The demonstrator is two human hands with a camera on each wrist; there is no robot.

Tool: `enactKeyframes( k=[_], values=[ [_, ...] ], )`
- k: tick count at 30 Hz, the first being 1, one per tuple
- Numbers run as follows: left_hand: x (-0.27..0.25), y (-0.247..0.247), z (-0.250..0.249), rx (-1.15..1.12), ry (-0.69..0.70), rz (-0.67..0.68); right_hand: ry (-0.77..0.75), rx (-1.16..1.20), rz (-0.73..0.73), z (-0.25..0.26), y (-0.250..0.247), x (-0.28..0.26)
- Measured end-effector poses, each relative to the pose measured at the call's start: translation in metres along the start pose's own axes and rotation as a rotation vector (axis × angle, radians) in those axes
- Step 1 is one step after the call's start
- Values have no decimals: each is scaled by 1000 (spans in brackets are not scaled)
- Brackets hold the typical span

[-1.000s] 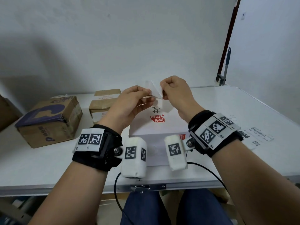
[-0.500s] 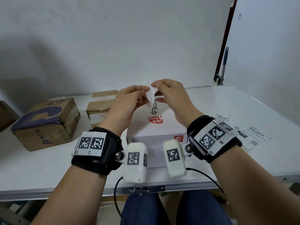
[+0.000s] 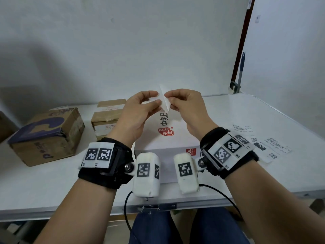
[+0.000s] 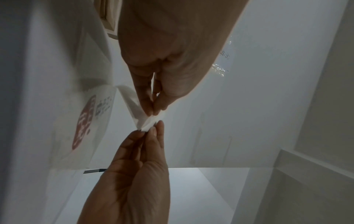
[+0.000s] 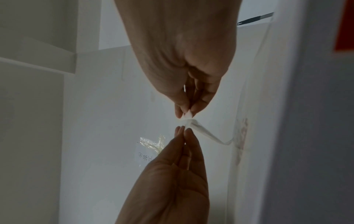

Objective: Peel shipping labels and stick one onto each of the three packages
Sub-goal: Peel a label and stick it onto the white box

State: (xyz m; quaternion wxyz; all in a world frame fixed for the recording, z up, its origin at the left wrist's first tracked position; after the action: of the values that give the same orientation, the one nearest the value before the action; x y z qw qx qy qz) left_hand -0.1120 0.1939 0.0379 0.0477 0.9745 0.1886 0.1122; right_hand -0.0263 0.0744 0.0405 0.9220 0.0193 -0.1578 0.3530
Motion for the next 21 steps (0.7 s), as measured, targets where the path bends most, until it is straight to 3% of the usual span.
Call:
enactKeyframes(
  k=[7, 14, 21],
  values=[
    [2, -7, 1, -70, -32, 33, 45, 196, 4, -3, -4, 0],
    [4, 0, 5, -52, -62, 88, 10, 29, 30, -4, 0, 1],
    [3, -11, 7, -80, -85, 135, 50, 218, 46, -7, -7, -2]
  ],
)
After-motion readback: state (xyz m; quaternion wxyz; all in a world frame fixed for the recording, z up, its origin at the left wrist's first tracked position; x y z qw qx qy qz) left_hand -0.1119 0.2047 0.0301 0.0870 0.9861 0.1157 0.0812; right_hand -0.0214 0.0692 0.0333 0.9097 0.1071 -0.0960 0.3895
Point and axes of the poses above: each hand's wrist, its own x-axis towards the middle knuckle, its own y-axis out of the palm, z = x × y, the point moved 5 cm from there along x, towards the middle knuckle, and after that the axes turned 14 degrees about z, right-handed, at the moved point
